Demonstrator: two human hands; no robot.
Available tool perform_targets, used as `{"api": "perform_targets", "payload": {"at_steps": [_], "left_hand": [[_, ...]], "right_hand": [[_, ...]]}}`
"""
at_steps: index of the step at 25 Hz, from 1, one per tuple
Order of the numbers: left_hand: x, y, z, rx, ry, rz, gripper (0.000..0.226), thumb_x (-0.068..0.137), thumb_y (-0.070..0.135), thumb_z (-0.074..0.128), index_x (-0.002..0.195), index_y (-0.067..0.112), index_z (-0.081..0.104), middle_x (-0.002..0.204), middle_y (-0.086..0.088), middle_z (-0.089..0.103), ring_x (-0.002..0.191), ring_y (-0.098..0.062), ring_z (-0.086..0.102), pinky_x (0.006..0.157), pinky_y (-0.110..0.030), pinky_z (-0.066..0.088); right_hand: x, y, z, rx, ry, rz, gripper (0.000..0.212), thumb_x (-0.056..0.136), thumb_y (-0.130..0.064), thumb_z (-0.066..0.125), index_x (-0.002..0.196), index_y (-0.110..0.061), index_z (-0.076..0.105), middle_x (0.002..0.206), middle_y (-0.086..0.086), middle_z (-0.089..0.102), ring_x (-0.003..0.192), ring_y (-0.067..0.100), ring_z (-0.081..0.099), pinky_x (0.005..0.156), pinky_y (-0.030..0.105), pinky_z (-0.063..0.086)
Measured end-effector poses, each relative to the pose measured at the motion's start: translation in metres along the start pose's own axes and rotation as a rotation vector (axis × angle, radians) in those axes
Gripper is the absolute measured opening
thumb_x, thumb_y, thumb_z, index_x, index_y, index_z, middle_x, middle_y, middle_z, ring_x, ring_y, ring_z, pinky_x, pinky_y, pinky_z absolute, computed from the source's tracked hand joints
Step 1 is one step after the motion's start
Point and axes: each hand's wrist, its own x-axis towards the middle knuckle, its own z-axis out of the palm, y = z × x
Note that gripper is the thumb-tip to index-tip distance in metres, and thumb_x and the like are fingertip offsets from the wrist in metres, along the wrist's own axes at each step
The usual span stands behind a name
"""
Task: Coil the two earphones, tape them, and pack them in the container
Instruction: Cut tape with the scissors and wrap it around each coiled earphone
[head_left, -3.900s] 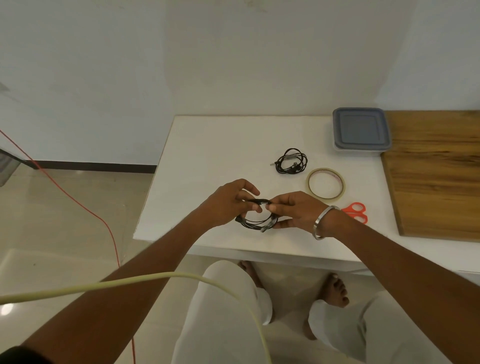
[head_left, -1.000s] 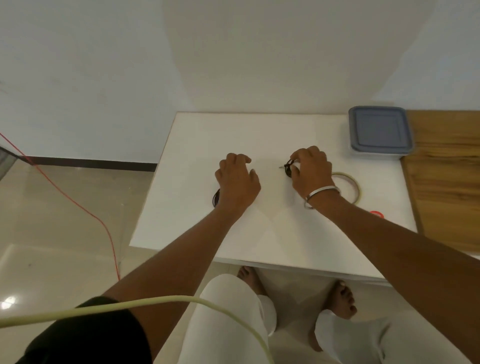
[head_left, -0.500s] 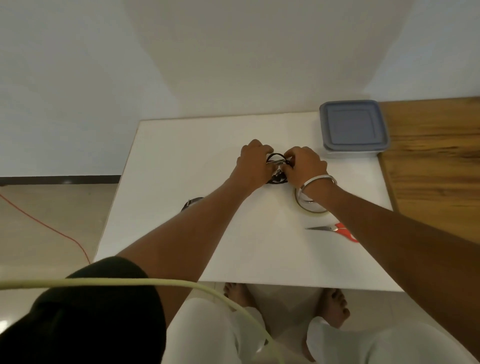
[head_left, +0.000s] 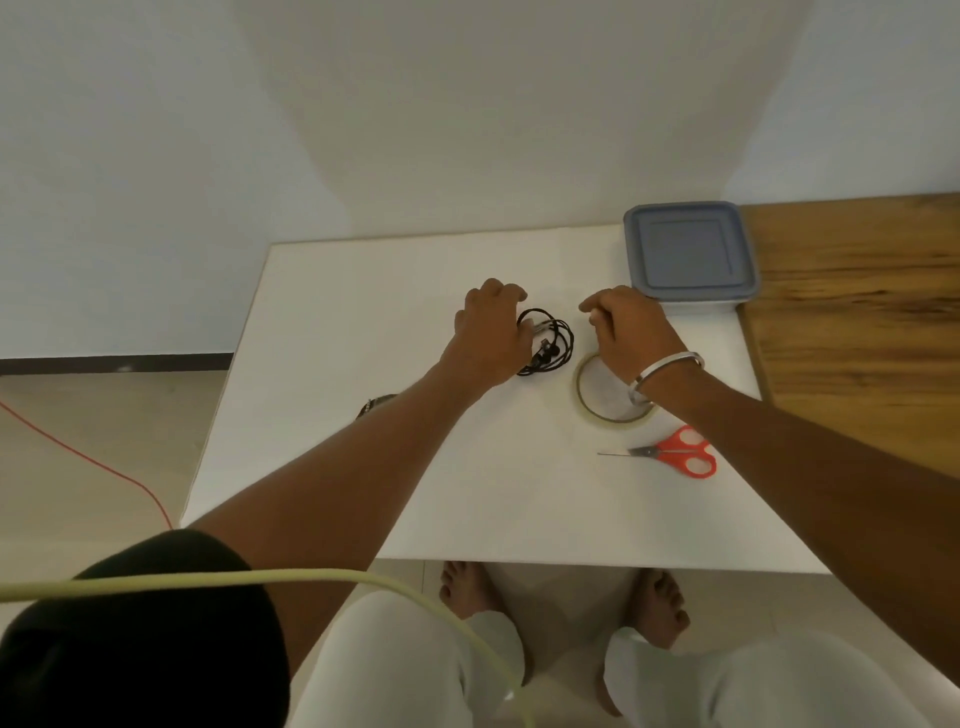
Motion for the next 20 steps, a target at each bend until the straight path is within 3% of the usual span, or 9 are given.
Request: {"api": "perform_targets", "payload": {"at_steps": [4, 6, 9, 13, 16, 20], "left_hand": [[-0.02, 0.019, 0.006, 0.033, 0.134, 0.117, 0.034, 0.093, 0.012, 0.05, 0.126, 0.011, 0.054, 0.127, -0.009, 0.047, 0.113, -0.028, 0.043, 0.093, -0.033, 0.035], [-0.031, 0.03, 0.013, -0.005, 0.11, 0.124, 0.032, 0.092, 0.009, 0.049, 0.123, 0.01, 0.055, 0.124, -0.009, 0.049, 0.11, -0.029, 0.045, 0.091, -0.033, 0.036], [-0.042, 0.04, 0.021, -0.01, 0.044, 0.119, 0.03, 0.092, 0.009, 0.048, 0.121, 0.01, 0.056, 0.122, -0.008, 0.051, 0.111, -0.028, 0.046, 0.091, -0.032, 0.038], [-0.048, 0.041, 0.02, -0.006, 0.084, 0.173, 0.032, 0.091, 0.017, 0.055, 0.123, 0.011, 0.056, 0.129, -0.005, 0.048, 0.12, -0.025, 0.042, 0.1, -0.033, 0.033], [-0.047, 0.043, 0.014, -0.091, 0.097, 0.225, 0.03, 0.095, 0.019, 0.053, 0.122, 0.009, 0.061, 0.124, -0.005, 0.057, 0.119, -0.023, 0.047, 0.103, -0.034, 0.037], [-0.059, 0.058, 0.006, -0.337, 0.002, 0.18, 0.027, 0.097, 0.028, 0.054, 0.114, 0.011, 0.066, 0.093, 0.001, 0.068, 0.082, -0.01, 0.06, 0.077, -0.025, 0.046]], "right_hand": [[-0.022, 0.025, -0.019, -0.197, -0.141, -0.111, 0.024, 0.094, -0.018, 0.05, 0.114, -0.009, 0.06, 0.111, 0.009, 0.058, 0.103, 0.025, 0.055, 0.092, 0.037, 0.044], [-0.029, 0.032, -0.021, -0.228, -0.227, -0.094, 0.029, 0.092, -0.022, 0.054, 0.119, -0.012, 0.058, 0.113, 0.008, 0.055, 0.105, 0.024, 0.053, 0.094, 0.035, 0.043], [-0.032, 0.035, -0.02, -0.206, -0.275, -0.044, 0.028, 0.091, -0.013, 0.054, 0.119, -0.014, 0.057, 0.113, 0.007, 0.054, 0.103, 0.023, 0.054, 0.093, 0.029, 0.042], [-0.032, 0.032, -0.02, -0.219, -0.222, -0.055, 0.023, 0.092, -0.007, 0.052, 0.112, -0.015, 0.06, 0.111, 0.007, 0.056, 0.099, 0.022, 0.053, 0.092, 0.028, 0.043], [-0.035, 0.029, -0.027, -0.103, -0.102, -0.084, 0.017, 0.092, -0.008, 0.054, 0.106, -0.015, 0.06, 0.108, 0.006, 0.056, 0.097, 0.02, 0.053, 0.088, 0.022, 0.039], [-0.043, 0.016, -0.036, -0.02, -0.033, -0.171, 0.023, 0.09, -0.003, 0.054, 0.106, -0.018, 0.06, 0.106, 0.003, 0.053, 0.095, 0.012, 0.049, 0.085, 0.017, 0.036]]}}
